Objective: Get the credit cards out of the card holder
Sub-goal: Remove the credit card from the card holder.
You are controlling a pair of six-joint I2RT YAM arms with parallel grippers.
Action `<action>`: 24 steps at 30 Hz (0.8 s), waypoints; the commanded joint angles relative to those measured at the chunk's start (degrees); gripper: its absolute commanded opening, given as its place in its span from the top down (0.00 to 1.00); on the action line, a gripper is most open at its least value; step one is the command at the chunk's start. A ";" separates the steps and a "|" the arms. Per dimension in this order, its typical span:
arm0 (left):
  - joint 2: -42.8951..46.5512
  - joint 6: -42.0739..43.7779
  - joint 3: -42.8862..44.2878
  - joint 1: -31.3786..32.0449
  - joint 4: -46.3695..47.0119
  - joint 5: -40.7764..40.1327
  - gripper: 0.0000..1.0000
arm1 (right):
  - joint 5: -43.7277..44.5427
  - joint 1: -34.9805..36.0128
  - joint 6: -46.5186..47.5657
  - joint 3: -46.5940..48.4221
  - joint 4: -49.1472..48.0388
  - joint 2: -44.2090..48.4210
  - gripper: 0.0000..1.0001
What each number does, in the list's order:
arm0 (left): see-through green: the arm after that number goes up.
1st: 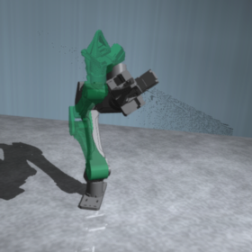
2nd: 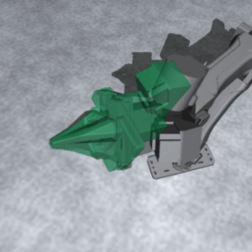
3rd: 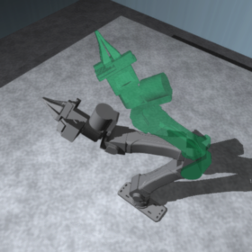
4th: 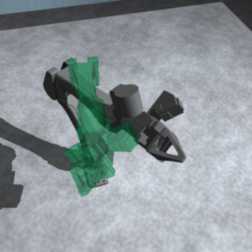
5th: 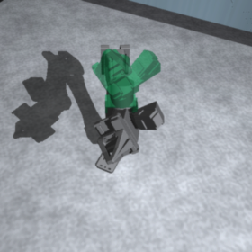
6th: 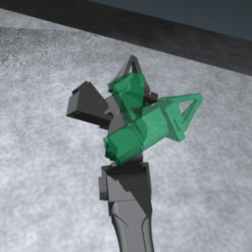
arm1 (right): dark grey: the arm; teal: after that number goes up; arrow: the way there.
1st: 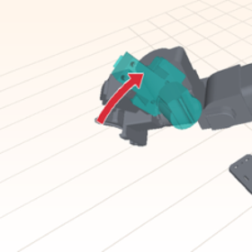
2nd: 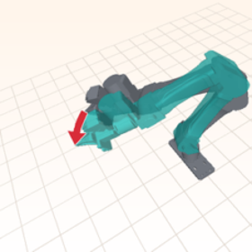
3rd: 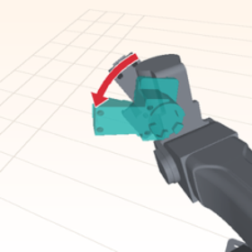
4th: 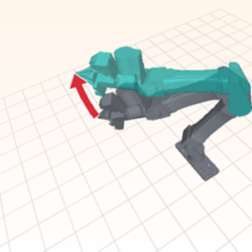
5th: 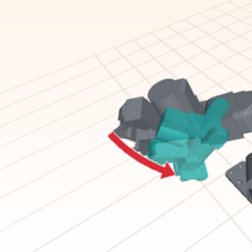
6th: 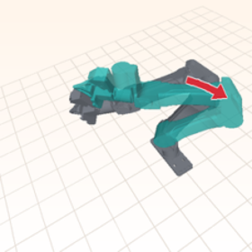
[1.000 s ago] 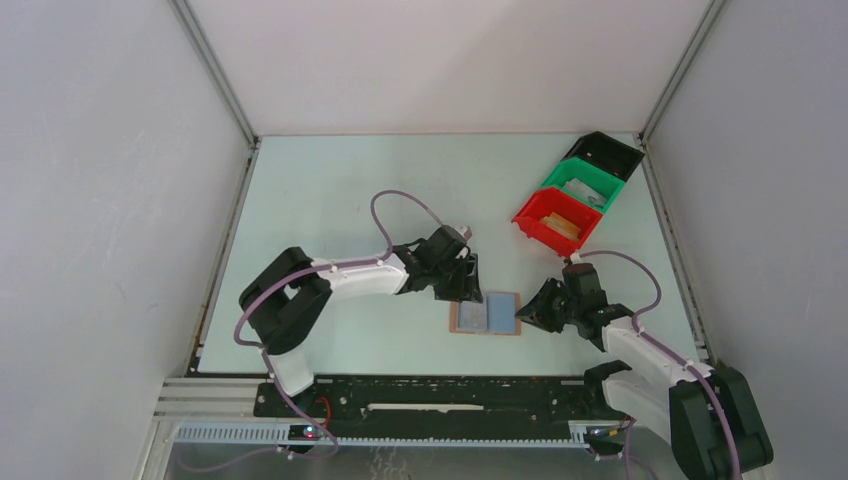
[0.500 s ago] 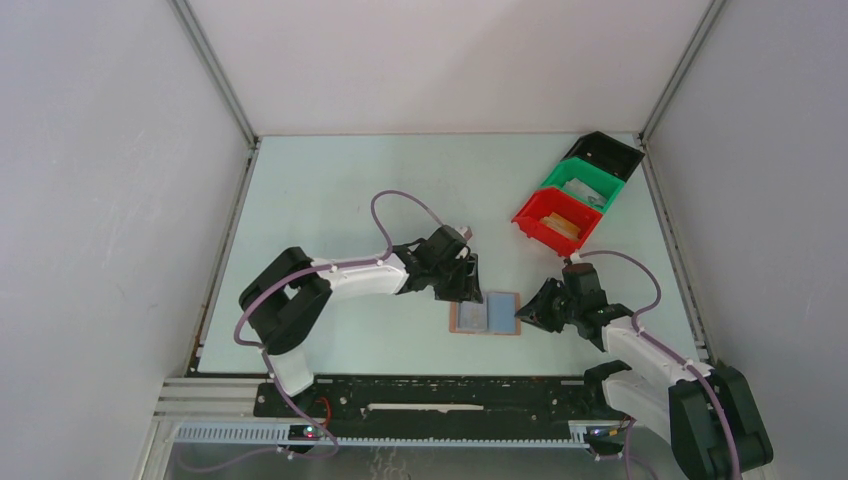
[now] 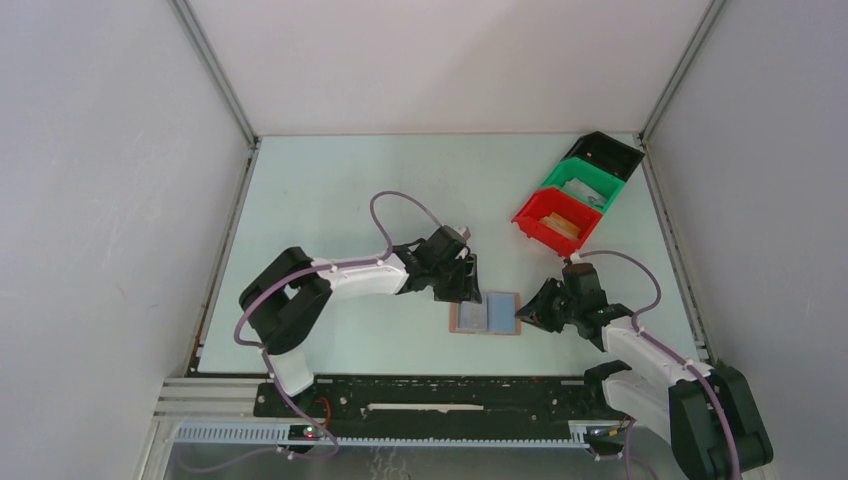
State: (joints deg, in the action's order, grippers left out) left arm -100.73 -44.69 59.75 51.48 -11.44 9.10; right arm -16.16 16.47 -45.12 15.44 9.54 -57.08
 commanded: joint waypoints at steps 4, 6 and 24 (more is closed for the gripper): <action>0.07 -1.16 -0.50 0.13 -0.44 -1.10 0.43 | 1.75 -0.21 0.62 -0.41 0.21 -0.46 0.69; -0.35 -0.77 -0.27 0.18 0.08 0.31 0.43 | 1.75 -0.21 0.62 -0.41 0.22 -0.56 0.69; -0.15 -3.18 -1.08 0.14 8.77 9.79 0.42 | 1.58 -0.20 0.50 -0.41 0.30 -0.31 0.68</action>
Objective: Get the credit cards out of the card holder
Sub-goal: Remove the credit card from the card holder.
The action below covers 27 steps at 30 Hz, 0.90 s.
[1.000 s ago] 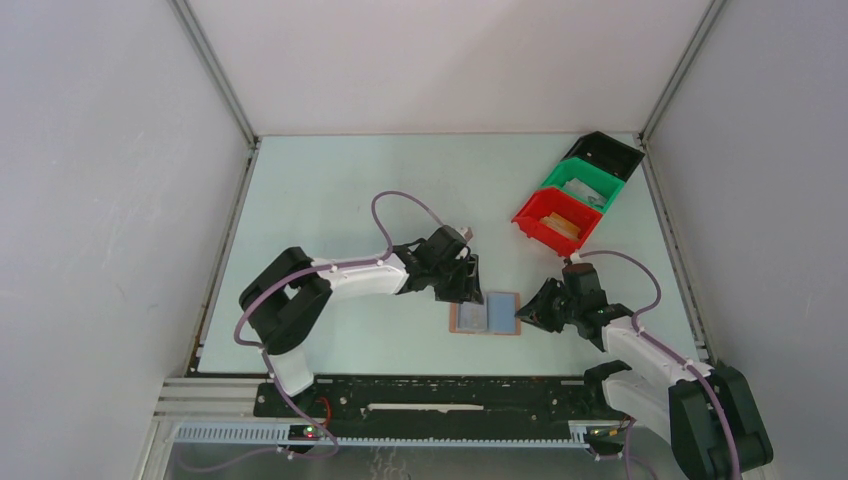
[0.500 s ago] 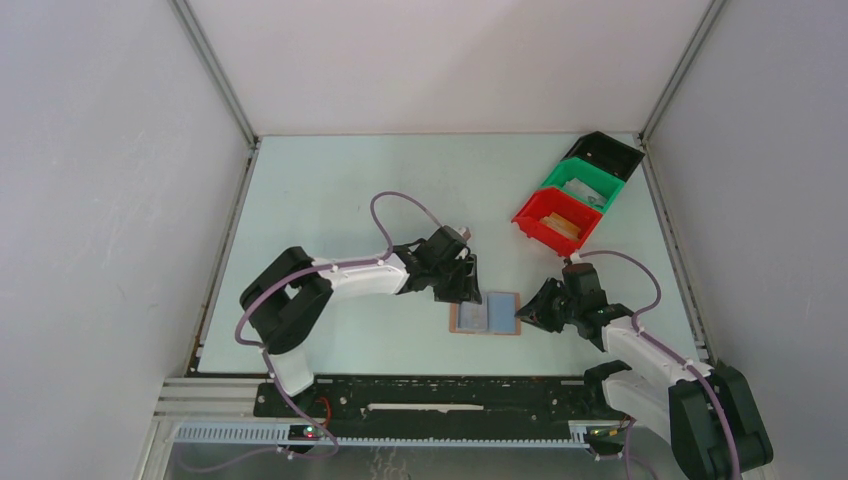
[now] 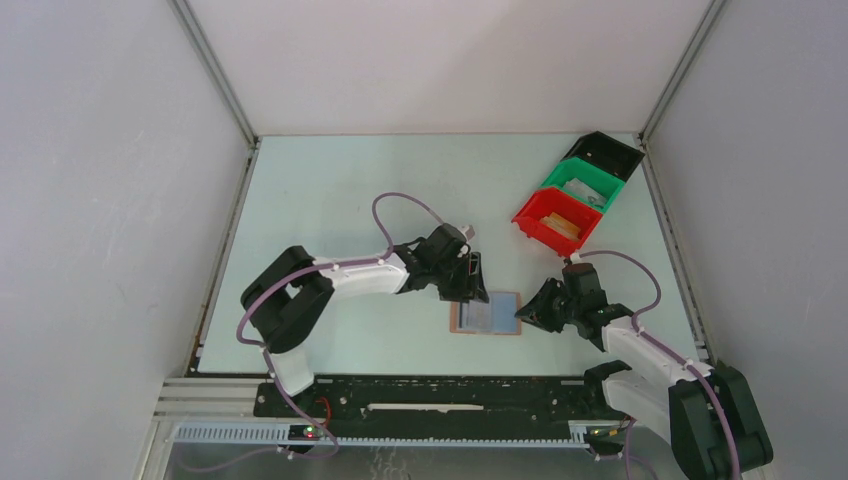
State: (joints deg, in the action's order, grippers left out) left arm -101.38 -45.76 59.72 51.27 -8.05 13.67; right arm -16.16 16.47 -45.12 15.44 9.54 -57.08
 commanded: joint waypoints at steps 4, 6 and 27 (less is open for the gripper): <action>0.10 -2.58 -0.99 0.33 6.35 6.39 0.42 | 1.49 -0.21 0.52 -0.32 0.46 -0.13 0.69; 0.33 -2.50 -0.89 0.30 6.51 6.61 0.42 | 1.49 -0.21 0.65 -0.32 0.48 -0.13 0.69; -3.25 -7.07 0.65 0.48 16.90 16.39 0.42 | 1.66 -0.34 0.64 -0.01 1.89 1.33 0.69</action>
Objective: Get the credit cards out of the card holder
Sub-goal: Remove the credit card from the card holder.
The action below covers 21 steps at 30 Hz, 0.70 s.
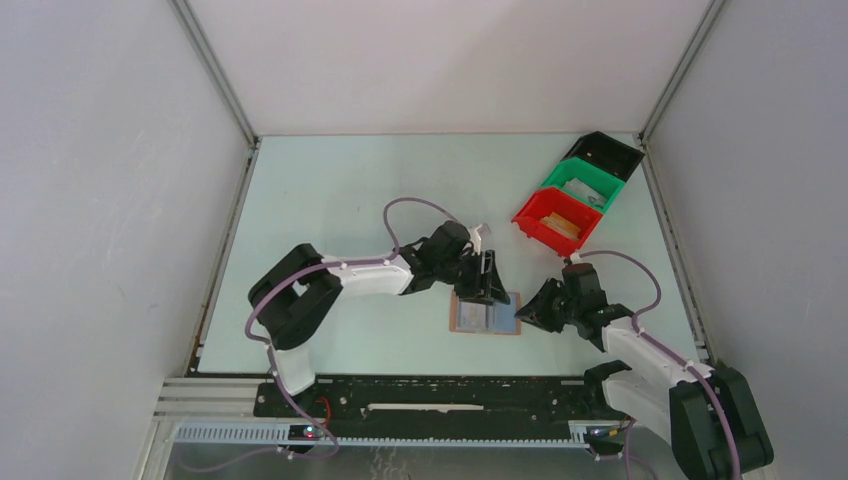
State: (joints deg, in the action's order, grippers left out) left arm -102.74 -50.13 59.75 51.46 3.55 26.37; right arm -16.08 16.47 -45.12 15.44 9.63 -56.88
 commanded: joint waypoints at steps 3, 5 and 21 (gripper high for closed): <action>-3.19 -3.02 2.09 0.64 5.96 4.43 0.42 | 1.78 -0.76 0.96 0.88 4.79 3.46 0.69; -4.08 -3.40 2.88 0.78 6.57 5.25 0.42 | 2.16 -1.42 1.41 1.64 7.35 5.93 0.69; 1.85 0.53 -1.84 -0.47 -1.90 -4.28 0.40 | -3.70 0.91 0.52 4.42 1.23 7.62 0.69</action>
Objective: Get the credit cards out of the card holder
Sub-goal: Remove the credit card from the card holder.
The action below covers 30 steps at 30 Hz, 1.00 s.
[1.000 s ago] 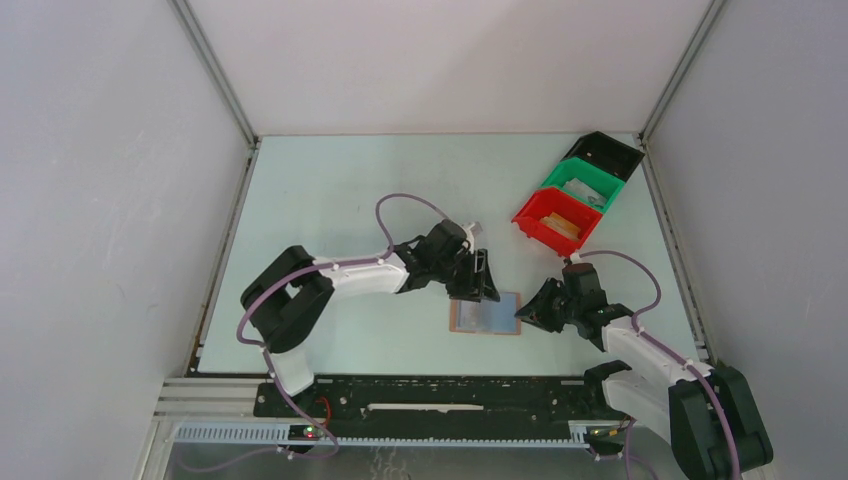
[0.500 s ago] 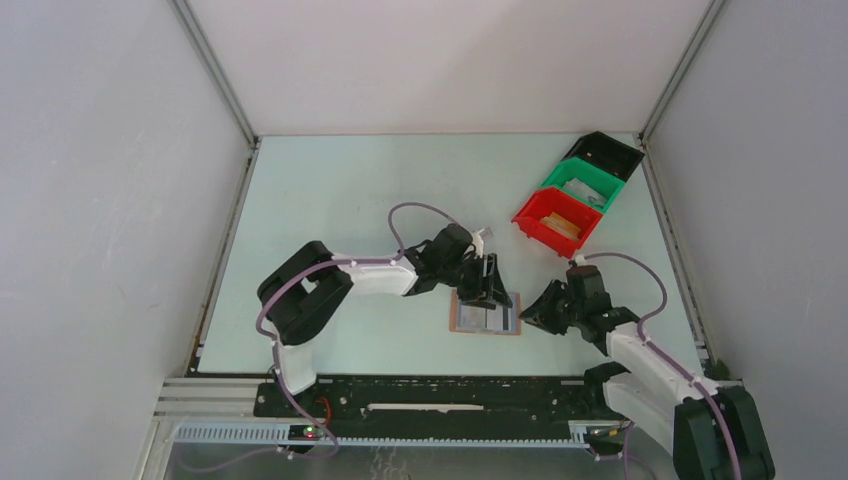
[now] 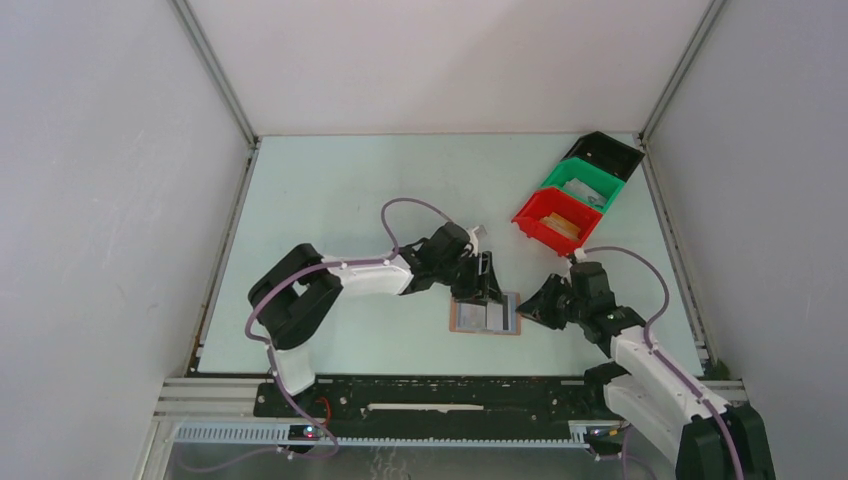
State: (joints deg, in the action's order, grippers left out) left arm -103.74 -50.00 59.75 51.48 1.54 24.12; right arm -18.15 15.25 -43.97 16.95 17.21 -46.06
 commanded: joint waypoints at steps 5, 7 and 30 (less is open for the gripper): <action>1.53 -0.57 -2.21 -0.58 1.62 -0.39 0.40 | -2.02 2.68 -0.39 3.07 -9.94 -8.24 0.70; 0.83 -0.78 -2.04 -0.55 1.79 0.16 0.40 | -1.89 2.68 -0.13 3.00 -10.55 -9.52 0.70; -3.38 -2.74 -3.69 -0.70 2.85 0.03 0.41 | -0.27 2.62 0.23 0.08 -16.57 -21.27 0.72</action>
State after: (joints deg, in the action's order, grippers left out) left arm -106.32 -52.53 57.47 51.11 3.73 24.25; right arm -19.90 17.63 -44.03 18.17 2.26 -65.30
